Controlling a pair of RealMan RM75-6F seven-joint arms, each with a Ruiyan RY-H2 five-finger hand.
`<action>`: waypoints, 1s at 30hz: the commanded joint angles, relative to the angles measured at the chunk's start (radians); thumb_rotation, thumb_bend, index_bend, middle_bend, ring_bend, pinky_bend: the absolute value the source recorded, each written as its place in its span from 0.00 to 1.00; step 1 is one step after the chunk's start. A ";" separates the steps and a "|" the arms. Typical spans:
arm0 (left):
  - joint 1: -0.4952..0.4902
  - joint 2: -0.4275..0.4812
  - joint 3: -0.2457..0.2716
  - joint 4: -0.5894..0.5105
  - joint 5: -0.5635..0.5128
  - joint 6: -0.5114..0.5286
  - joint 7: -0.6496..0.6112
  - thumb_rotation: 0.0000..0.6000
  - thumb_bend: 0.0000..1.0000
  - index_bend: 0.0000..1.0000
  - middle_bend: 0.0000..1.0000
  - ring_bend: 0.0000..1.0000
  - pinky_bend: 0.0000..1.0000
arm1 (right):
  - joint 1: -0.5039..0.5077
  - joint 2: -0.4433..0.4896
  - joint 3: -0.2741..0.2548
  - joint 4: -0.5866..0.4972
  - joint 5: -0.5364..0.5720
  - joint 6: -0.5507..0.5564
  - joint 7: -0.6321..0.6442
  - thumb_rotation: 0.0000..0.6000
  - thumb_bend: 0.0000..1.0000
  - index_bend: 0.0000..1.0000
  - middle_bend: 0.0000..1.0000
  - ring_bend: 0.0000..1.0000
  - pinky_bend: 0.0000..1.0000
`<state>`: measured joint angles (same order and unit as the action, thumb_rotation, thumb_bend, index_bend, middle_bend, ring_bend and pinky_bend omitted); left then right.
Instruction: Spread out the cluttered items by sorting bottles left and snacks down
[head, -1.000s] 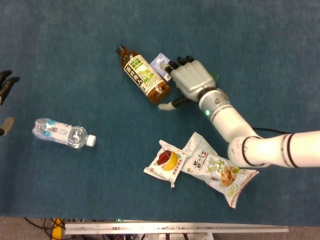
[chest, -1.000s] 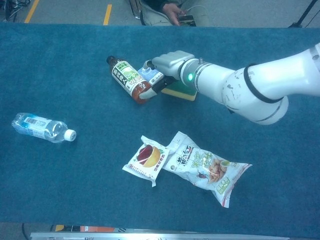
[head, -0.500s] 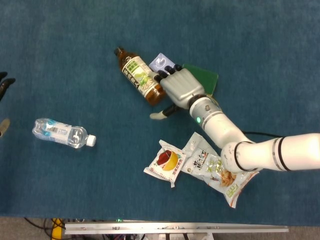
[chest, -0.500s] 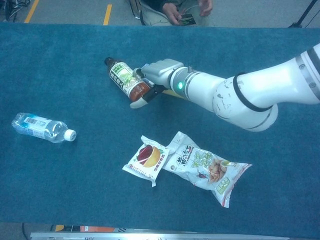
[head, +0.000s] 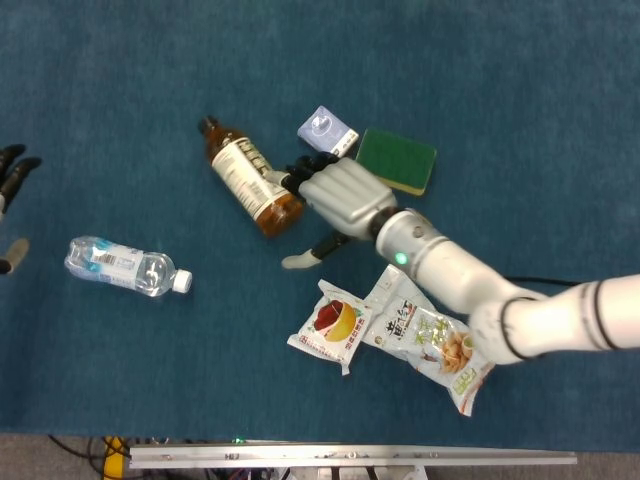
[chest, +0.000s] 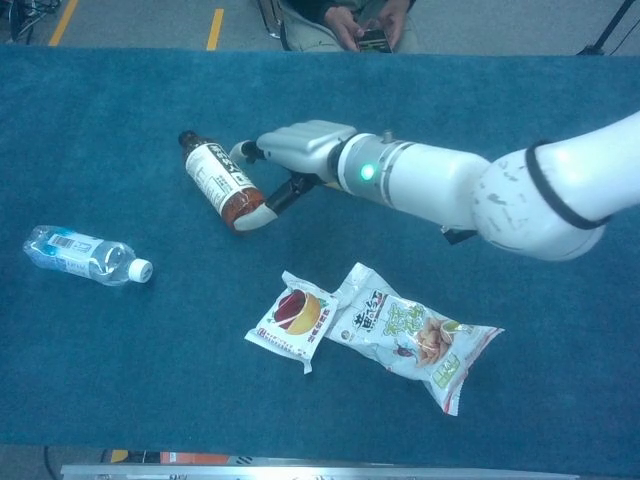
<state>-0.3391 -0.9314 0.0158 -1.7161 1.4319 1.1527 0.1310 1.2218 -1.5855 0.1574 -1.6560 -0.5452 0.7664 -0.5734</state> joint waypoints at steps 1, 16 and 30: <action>-0.009 -0.011 -0.001 0.006 0.014 -0.011 -0.005 1.00 0.30 0.11 0.09 0.08 0.18 | -0.063 0.075 -0.004 -0.067 -0.090 0.034 0.069 0.41 0.04 0.00 0.15 0.08 0.12; -0.116 -0.086 -0.010 0.018 0.146 -0.095 -0.009 1.00 0.30 0.12 0.13 0.09 0.18 | -0.254 0.340 -0.040 -0.227 -0.256 0.184 0.194 0.43 0.04 0.00 0.16 0.08 0.12; -0.254 -0.214 -0.036 0.061 0.203 -0.213 0.034 1.00 0.30 0.12 0.10 0.08 0.18 | -0.387 0.532 -0.068 -0.340 -0.387 0.221 0.291 0.45 0.04 0.00 0.17 0.08 0.13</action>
<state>-0.5785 -1.1297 -0.0172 -1.6666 1.6236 0.9521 0.1578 0.8566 -1.0787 0.1006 -1.9749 -0.9077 0.9786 -0.2949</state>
